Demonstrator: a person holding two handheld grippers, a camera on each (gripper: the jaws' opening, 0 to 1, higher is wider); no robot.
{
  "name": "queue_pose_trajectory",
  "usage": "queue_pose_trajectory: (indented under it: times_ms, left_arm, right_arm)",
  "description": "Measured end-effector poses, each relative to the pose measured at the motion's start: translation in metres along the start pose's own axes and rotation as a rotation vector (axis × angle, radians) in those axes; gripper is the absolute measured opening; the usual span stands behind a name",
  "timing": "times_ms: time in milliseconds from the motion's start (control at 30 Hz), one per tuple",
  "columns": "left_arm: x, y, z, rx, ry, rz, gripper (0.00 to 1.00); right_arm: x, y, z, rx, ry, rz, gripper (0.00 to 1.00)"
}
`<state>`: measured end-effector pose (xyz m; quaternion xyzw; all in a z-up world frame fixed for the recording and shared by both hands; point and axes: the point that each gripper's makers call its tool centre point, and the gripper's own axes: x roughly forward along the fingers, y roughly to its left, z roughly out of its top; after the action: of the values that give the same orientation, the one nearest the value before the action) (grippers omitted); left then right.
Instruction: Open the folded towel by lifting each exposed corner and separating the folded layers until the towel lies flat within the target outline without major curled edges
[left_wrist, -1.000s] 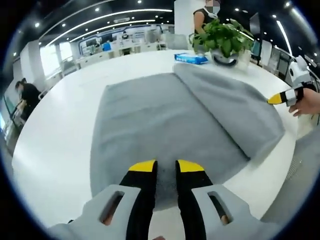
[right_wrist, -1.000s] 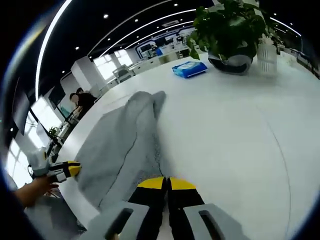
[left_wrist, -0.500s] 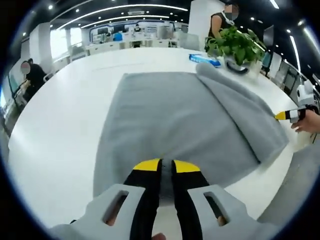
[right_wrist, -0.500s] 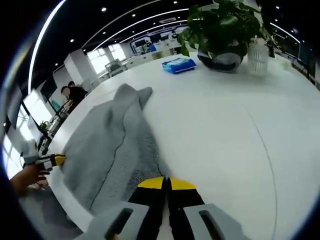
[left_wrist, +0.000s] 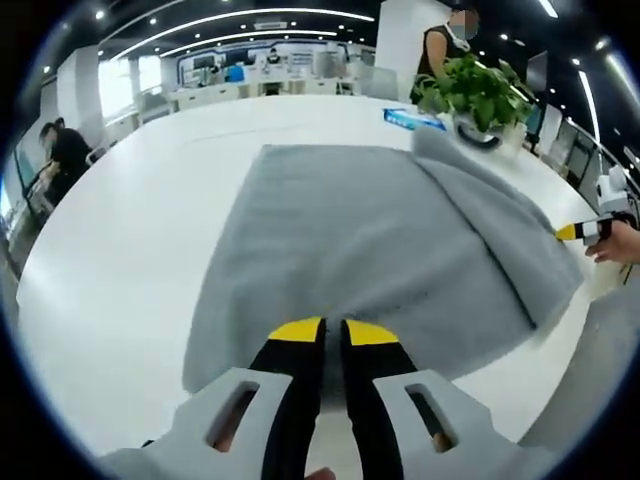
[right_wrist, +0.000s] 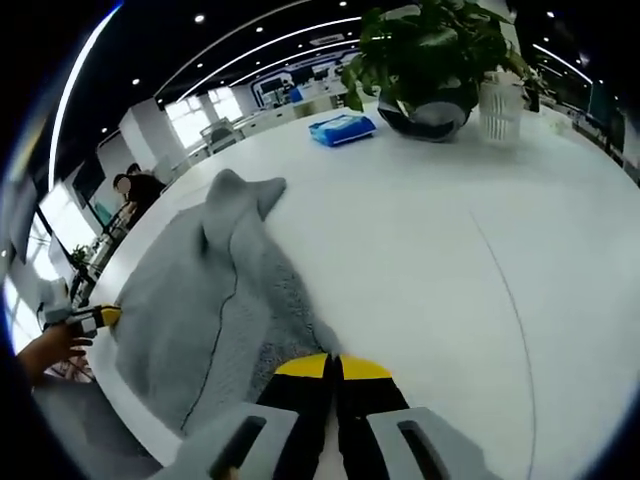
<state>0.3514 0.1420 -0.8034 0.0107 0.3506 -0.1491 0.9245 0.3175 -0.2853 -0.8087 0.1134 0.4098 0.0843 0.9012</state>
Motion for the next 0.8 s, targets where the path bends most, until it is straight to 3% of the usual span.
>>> queue_pose_trajectory:
  times_ms: [533, 800]
  left_arm:
    - [-0.008, 0.047, 0.000, -0.025, -0.008, 0.065, 0.06]
    - [-0.020, 0.079, -0.007, -0.055, -0.009, 0.118, 0.07]
  right_arm:
    - [-0.003, -0.013, 0.000, 0.009, -0.027, -0.032, 0.00]
    - [-0.003, -0.021, 0.004, 0.004, -0.038, -0.042, 0.00]
